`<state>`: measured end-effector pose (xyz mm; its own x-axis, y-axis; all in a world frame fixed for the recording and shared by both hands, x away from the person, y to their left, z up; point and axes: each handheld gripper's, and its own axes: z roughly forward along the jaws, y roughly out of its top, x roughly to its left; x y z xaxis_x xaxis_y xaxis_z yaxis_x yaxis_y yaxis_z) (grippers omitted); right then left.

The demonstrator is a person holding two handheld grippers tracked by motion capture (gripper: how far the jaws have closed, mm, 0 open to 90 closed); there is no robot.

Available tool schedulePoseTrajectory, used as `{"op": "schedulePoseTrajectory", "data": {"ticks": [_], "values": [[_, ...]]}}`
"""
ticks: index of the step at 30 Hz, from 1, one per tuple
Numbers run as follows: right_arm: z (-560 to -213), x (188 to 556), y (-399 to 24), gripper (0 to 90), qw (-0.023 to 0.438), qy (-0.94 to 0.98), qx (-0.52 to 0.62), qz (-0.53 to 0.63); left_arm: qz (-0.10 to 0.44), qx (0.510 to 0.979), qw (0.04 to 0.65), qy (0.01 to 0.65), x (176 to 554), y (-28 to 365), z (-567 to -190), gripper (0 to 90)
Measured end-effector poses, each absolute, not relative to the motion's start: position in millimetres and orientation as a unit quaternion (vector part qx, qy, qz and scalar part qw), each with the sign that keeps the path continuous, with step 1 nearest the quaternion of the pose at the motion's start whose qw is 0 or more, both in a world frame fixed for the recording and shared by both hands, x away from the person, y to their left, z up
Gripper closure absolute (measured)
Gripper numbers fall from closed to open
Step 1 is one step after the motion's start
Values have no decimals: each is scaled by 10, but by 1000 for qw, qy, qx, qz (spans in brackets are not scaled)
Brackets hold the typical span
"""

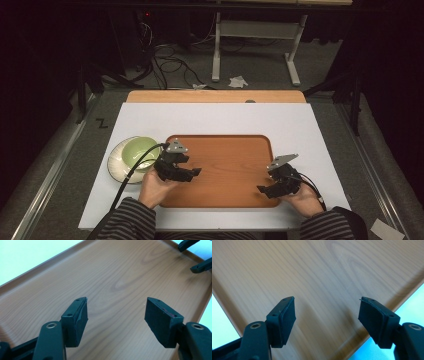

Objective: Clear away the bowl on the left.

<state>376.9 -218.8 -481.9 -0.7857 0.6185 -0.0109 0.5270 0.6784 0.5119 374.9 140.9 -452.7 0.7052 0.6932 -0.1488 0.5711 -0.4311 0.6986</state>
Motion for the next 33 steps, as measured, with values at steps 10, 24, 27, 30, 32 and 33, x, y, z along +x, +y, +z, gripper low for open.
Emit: {"op": "schedulePoseTrajectory", "data": {"ticks": [10,24,27,30,32,33], "values": [[-4818,3766,-2188,314,93,911,314,249,87,838,382,379,3752,1459,-4499,352],[-4812,3763,-2190,315,90,910,318,248,98,829,387,391,3762,1556,-4455,346],[-4813,3762,-2188,315,90,911,317,248,98,828,388,393,3757,1592,-4433,347],[-4814,3757,-2185,315,91,910,317,250,103,823,391,398,3753,1639,-4408,351],[-4815,3757,-2185,315,91,910,317,251,103,822,392,400,3756,1653,-4405,351],[-4814,3758,-2187,315,89,910,318,251,103,822,391,402,3760,1668,-4400,352]]}}
